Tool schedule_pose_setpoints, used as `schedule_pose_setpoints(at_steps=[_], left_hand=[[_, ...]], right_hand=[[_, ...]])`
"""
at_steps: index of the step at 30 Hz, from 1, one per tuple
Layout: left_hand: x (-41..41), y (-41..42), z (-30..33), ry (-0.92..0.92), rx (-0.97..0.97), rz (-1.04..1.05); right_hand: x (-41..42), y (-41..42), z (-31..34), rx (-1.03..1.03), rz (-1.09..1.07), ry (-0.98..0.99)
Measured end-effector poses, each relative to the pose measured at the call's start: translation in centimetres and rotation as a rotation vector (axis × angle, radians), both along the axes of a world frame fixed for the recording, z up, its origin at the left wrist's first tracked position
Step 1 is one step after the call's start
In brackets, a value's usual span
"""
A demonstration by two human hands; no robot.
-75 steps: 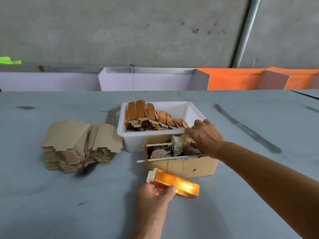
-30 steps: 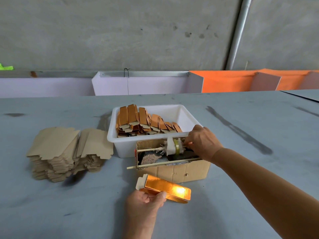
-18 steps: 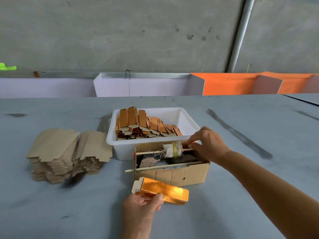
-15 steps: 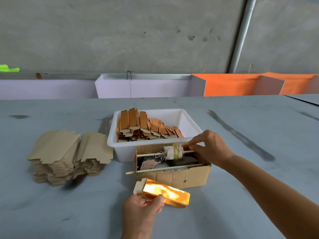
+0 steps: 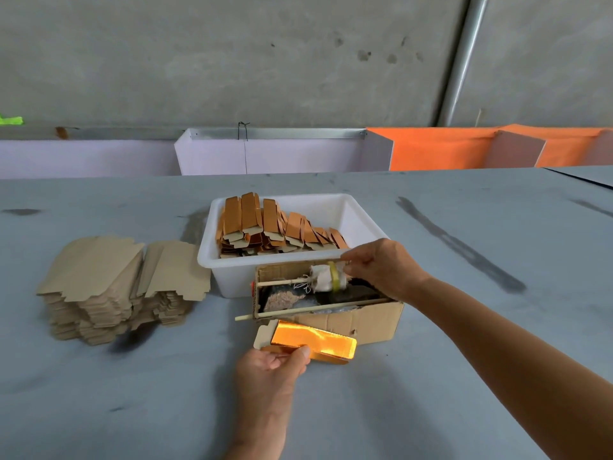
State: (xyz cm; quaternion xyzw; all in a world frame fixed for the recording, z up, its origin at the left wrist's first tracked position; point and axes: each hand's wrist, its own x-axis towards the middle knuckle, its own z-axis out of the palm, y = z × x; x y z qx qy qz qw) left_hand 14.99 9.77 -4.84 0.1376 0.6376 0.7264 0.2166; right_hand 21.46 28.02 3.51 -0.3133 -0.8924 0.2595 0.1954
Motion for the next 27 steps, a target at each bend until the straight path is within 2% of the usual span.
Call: schedule_pose_setpoints(at_steps=[16,20,27], left_hand=[[0.0,0.1,-0.1,0.0,0.019,-0.018],[0.0,0.2,-0.1,-0.006,0.012,-0.017],[0.1,0.1,-0.1,0.0,-0.001,-0.015]], right_hand=[[0.3,-0.4,-0.1,0.092,0.008,0.085],[0.7,-1.2,0.0,0.2,0.037,-0.049],[0.0,-2.4,0.2,0.295,-0.055,-0.24]])
